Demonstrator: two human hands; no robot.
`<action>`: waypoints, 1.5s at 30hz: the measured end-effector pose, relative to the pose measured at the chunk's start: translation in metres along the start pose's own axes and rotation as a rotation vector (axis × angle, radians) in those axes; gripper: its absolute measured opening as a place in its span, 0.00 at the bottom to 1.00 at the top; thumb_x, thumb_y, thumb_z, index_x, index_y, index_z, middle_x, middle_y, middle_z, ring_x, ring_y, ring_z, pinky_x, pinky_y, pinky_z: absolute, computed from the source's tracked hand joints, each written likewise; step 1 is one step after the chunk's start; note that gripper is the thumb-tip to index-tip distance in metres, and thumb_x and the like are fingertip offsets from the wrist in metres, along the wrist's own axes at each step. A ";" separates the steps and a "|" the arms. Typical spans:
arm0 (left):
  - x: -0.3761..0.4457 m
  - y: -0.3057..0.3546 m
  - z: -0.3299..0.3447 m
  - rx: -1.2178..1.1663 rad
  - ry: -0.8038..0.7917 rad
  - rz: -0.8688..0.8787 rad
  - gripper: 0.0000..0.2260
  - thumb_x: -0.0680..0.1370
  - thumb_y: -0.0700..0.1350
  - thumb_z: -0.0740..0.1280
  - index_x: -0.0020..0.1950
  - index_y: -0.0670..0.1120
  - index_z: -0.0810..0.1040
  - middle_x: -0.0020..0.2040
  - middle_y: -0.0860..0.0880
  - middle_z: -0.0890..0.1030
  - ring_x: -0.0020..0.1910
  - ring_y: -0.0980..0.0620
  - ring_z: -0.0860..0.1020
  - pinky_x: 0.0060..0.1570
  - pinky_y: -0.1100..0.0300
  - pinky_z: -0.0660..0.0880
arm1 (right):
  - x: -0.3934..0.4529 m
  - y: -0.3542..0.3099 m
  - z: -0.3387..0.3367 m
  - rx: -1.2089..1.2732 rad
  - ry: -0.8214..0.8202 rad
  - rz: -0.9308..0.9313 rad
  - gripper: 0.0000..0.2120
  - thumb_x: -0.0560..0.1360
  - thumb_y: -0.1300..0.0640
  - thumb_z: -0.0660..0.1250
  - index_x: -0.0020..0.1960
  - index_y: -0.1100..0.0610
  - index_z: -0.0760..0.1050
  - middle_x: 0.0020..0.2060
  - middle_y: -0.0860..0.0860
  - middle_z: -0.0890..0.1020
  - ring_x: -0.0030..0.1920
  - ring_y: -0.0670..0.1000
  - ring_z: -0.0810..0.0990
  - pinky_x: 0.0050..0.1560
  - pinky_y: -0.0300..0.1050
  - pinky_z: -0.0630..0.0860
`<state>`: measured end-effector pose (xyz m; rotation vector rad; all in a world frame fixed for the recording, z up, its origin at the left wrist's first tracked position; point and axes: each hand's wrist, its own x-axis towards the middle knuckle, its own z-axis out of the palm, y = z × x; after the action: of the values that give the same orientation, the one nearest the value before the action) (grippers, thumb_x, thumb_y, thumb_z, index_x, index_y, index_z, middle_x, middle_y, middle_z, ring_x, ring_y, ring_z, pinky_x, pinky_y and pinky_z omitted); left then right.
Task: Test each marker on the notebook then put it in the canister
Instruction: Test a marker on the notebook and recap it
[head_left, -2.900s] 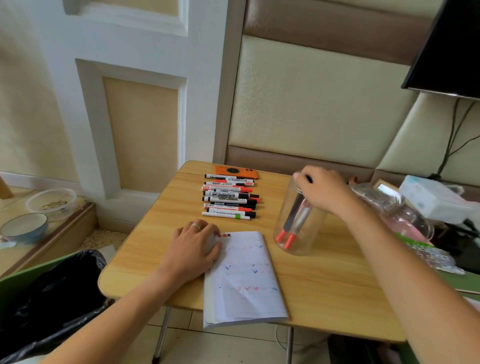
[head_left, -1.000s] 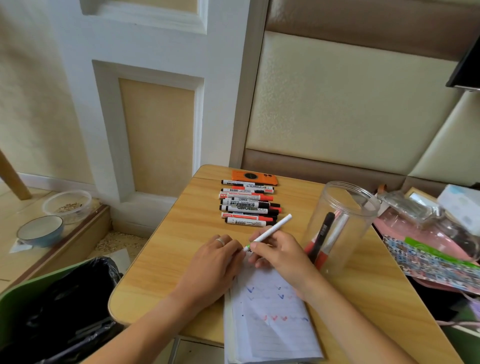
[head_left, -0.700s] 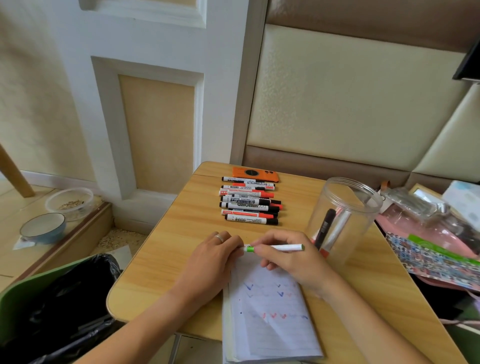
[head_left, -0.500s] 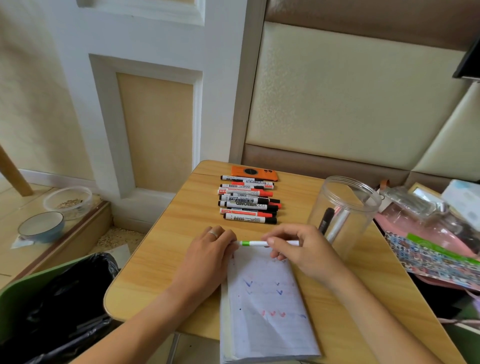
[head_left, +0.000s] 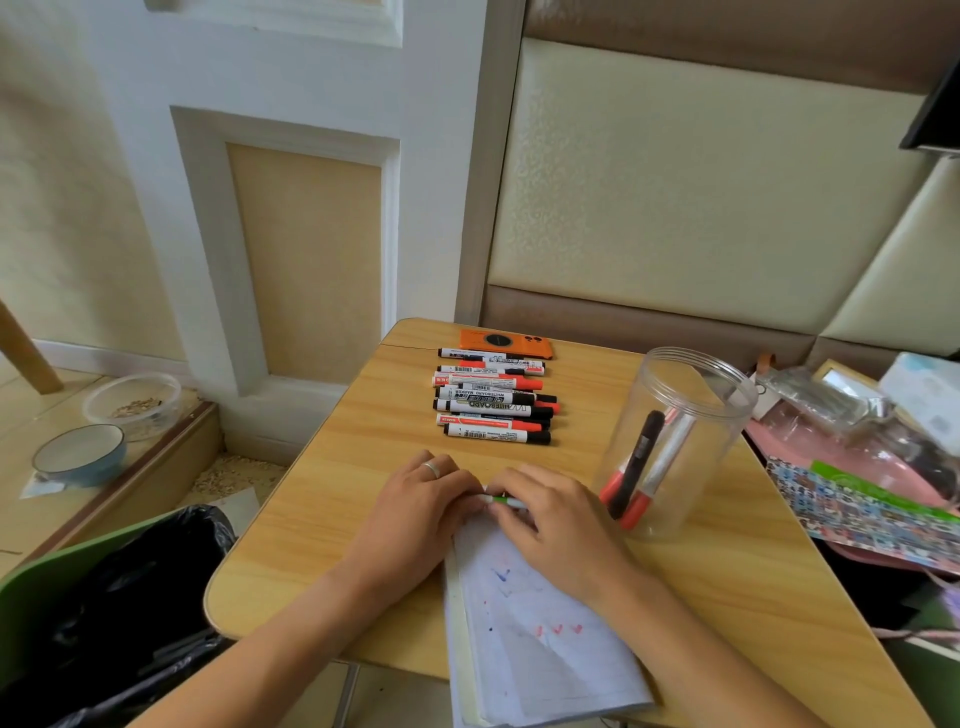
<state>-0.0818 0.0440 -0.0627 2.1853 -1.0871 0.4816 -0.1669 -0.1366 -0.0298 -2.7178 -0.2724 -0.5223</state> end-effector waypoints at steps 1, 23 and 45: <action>0.000 -0.001 0.001 0.011 0.007 -0.006 0.12 0.81 0.55 0.59 0.50 0.53 0.81 0.43 0.56 0.77 0.43 0.56 0.66 0.43 0.52 0.73 | -0.001 0.000 0.003 0.010 0.006 0.005 0.05 0.81 0.48 0.63 0.53 0.47 0.76 0.45 0.43 0.77 0.44 0.48 0.76 0.41 0.50 0.76; 0.008 -0.014 -0.008 0.142 0.045 -0.043 0.05 0.80 0.50 0.65 0.49 0.53 0.81 0.45 0.55 0.77 0.45 0.52 0.73 0.43 0.56 0.72 | -0.005 -0.005 0.022 -0.041 0.053 0.127 0.07 0.83 0.45 0.58 0.52 0.49 0.67 0.37 0.43 0.74 0.39 0.55 0.75 0.35 0.46 0.64; -0.001 0.002 -0.009 -0.022 -0.131 -0.271 0.29 0.74 0.74 0.54 0.64 0.55 0.67 0.60 0.56 0.71 0.59 0.55 0.70 0.59 0.52 0.69 | 0.005 -0.010 0.005 0.319 0.078 0.407 0.03 0.84 0.54 0.60 0.51 0.50 0.69 0.39 0.48 0.80 0.39 0.49 0.78 0.41 0.53 0.74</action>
<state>-0.0845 0.0493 -0.0556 2.3257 -0.8392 0.2070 -0.1636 -0.1255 -0.0289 -2.3465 0.2009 -0.4218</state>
